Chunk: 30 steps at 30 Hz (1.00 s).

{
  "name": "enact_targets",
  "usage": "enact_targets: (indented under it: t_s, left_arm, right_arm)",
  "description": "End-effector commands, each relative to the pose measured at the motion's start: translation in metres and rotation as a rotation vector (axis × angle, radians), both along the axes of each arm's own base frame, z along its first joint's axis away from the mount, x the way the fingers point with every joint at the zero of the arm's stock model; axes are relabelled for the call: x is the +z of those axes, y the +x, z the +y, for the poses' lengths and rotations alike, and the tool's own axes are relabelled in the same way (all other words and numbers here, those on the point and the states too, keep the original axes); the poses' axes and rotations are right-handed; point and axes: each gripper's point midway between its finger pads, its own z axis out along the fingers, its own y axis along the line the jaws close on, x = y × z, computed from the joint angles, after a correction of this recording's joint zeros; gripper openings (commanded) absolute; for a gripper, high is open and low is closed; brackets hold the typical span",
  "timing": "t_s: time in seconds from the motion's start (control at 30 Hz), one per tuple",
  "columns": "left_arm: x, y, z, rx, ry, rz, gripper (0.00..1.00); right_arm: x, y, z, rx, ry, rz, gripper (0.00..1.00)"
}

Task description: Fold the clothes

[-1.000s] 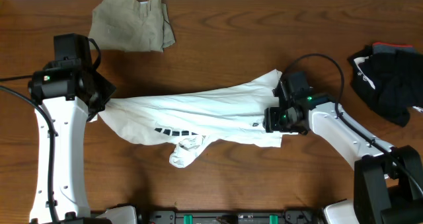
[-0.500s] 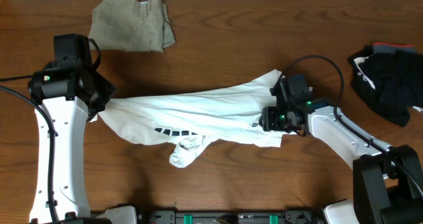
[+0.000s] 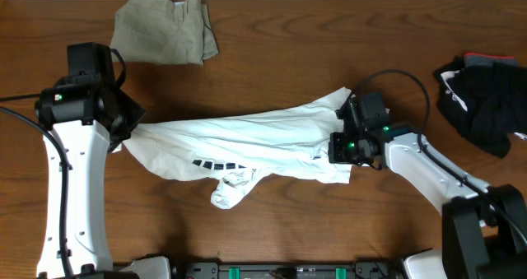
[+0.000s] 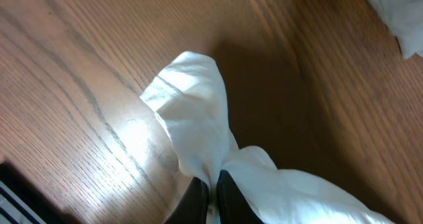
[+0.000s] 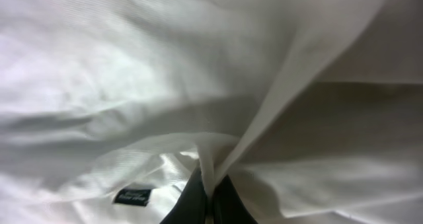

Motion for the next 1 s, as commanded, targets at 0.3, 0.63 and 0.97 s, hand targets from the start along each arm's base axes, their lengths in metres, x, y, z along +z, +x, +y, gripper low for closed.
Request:
enact_targets:
  t_s: [0.3, 0.63, 0.97]
  left_arm:
    - [0.033, -0.009, -0.036, -0.195, -0.125, -0.131, 0.06]
    - [0.087, -0.050, -0.059, -0.269, -0.161, -0.335, 0.06]
    - [0.140, -0.087, -0.093, -0.382, -0.235, -0.563, 0.06]
  right_arm:
    - [0.117, 0.015, -0.022, -0.147, 0.108, -0.236, 0.01]
    - [0.203, 0.001, -0.064, -0.271, 0.093, -0.408, 0.01]
    - [0.293, -0.012, -0.082, -0.324, 0.074, -0.548, 0.01]
